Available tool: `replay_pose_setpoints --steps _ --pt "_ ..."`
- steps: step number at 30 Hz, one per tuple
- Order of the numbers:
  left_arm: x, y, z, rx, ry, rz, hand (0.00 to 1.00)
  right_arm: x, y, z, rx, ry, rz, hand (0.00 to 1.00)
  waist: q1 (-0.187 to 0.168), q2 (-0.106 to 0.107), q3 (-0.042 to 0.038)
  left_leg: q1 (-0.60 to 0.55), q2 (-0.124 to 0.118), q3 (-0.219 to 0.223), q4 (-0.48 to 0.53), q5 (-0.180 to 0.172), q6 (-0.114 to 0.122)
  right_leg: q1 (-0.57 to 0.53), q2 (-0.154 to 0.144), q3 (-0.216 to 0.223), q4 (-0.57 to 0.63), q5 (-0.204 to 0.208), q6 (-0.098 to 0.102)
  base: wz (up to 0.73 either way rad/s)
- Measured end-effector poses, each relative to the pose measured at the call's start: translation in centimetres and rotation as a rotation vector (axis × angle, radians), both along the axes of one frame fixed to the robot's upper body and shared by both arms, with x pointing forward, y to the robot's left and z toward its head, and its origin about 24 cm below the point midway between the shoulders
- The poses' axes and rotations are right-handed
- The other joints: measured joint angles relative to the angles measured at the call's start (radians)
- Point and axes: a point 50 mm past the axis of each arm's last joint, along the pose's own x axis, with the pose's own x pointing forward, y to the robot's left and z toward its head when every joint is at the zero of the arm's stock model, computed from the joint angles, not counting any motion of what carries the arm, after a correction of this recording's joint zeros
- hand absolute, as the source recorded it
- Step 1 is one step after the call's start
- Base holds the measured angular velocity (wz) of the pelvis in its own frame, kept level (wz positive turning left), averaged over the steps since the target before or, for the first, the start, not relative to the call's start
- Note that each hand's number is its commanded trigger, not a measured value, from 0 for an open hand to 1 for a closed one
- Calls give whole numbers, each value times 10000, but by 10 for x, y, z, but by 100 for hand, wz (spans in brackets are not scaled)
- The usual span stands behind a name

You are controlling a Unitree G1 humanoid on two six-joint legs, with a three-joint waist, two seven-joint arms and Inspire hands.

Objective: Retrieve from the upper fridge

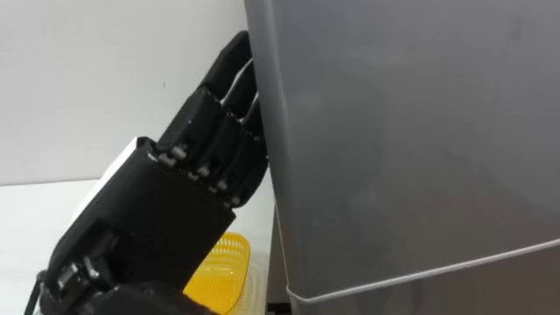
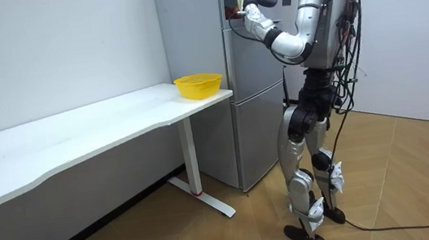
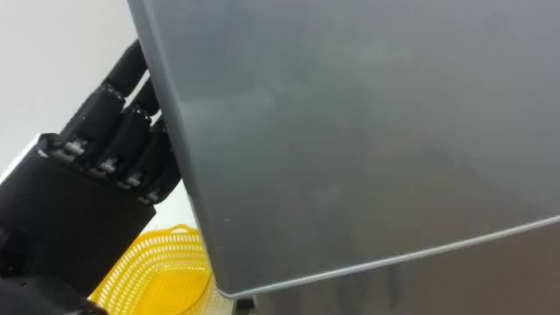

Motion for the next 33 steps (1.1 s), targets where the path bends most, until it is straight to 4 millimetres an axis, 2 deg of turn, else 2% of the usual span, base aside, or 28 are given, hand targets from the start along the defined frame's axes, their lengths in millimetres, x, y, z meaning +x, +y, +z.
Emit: replay_pose_setpoints --steps 5,11,16,19,25,30,33 --pt "-7 5 15 -456 -876 -818 0 -7 -1 0 -227 -139 209 0 62 -26 7 22 3 6 3 2 -2 -31 3 22 -2 -1 1 -1" --pt "-12 9 31 -1459 -1777 -2147 0 -16 -2 0 -268 132 166 0 209 -42 -69 72 8 67 15 4 -3 -47 -3 83 34 -12 2 -6" --pt "-13 4 30 -1789 -1642 -2854 0 -19 0 -1 -173 245 34 0 139 -157 -54 324 4 163 -40 17 -4 114 -1 174 1 -31 7 -3" --pt "-12 -7 25 -1780 -1347 -3414 0 -17 3 -2 -230 242 204 0 -28 -274 -33 330 7 180 -99 16 -4 178 18 272 -9 -49 15 -2" --pt "-10 -20 18 -2488 -1069 -4135 0 -13 9 -3 -157 239 504 0 -376 -504 82 330 15 224 -110 12 0 171 23 280 3 -46 15 -1" --pt "-10 -30 13 -3241 -808 -5145 0 -13 11 -4 -51 304 516 0 -587 -538 24 163 28 328 -30 9 4 -115 27 430 33 -33 20 -5" --pt "-8 -37 9 -3911 -285 -5836 0 -12 11 -4 -72 339 497 0 -806 -582 52 120 26 375 -36 3 14 -130 18 445 81 -12 27 -5"
